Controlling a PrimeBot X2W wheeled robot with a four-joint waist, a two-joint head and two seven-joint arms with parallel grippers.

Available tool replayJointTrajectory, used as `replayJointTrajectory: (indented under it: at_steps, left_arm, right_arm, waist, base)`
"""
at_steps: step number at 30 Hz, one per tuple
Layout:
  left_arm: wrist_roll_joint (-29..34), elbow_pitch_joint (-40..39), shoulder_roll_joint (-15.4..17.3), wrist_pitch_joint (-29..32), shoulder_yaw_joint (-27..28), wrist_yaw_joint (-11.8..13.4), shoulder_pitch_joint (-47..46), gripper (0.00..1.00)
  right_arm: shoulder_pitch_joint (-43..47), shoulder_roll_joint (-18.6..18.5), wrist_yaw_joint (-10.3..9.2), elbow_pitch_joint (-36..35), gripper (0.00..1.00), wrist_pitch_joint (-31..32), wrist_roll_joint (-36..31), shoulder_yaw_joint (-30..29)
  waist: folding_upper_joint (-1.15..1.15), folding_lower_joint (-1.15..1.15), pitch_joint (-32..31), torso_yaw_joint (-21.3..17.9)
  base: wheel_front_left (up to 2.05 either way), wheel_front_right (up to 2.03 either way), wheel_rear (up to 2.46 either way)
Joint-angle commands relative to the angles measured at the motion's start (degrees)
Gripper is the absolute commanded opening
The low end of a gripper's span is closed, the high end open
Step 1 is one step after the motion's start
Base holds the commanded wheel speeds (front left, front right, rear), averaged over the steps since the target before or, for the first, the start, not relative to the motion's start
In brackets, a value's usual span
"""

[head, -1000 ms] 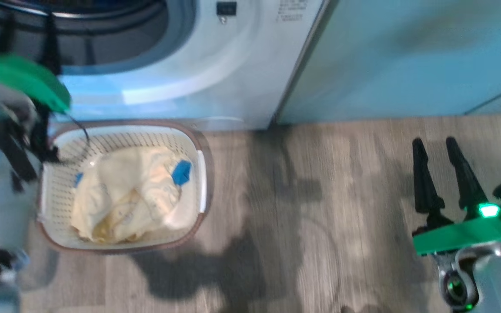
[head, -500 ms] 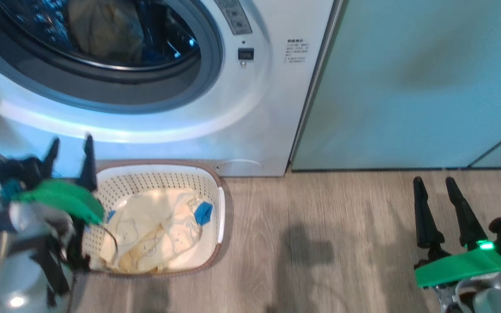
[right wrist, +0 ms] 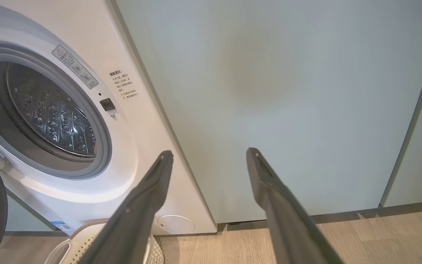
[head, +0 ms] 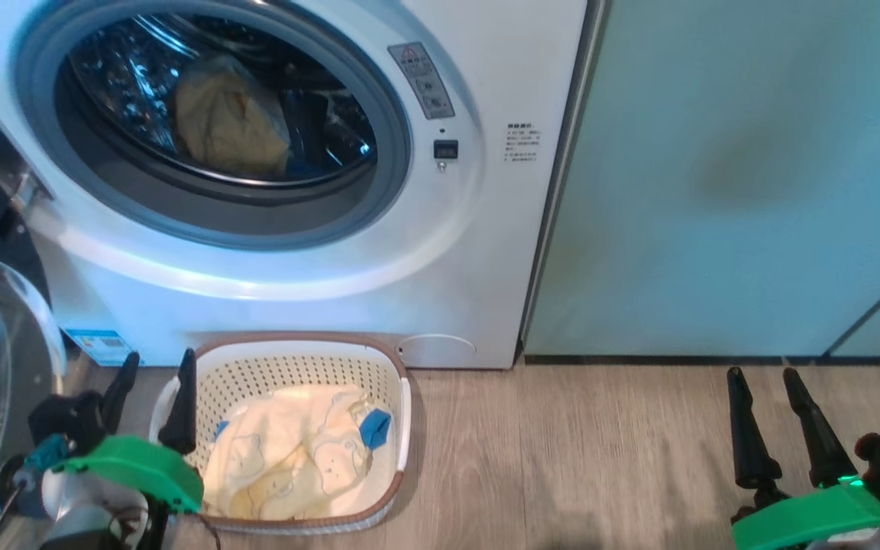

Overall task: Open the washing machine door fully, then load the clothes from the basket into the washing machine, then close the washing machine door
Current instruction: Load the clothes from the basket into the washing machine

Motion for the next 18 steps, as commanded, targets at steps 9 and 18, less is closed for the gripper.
replayJointTrajectory:
  at_steps: [9, 18]
  left_arm:
    - [0.24, -3.79, 0.07, -0.36, 2.26, -0.03, 1.81, 1.0]
    - [0.63, -5.31, -0.95, -0.36, 2.89, -0.05, 3.04, 1.0]
  right_arm:
    - [0.0, -1.41, -0.15, -2.08, 1.0, -0.39, -0.64, 0.67]
    - [0.16, -1.56, -0.15, -2.23, 1.0, -0.39, -0.61, 0.67]
  waist:
    - [0.0, 0.01, -2.52, 0.53]
    - [0.0, 0.01, -2.58, 1.06]
  base:
    - [0.0, 0.0, 0.0]
    - [0.0, 0.0, 0.0]
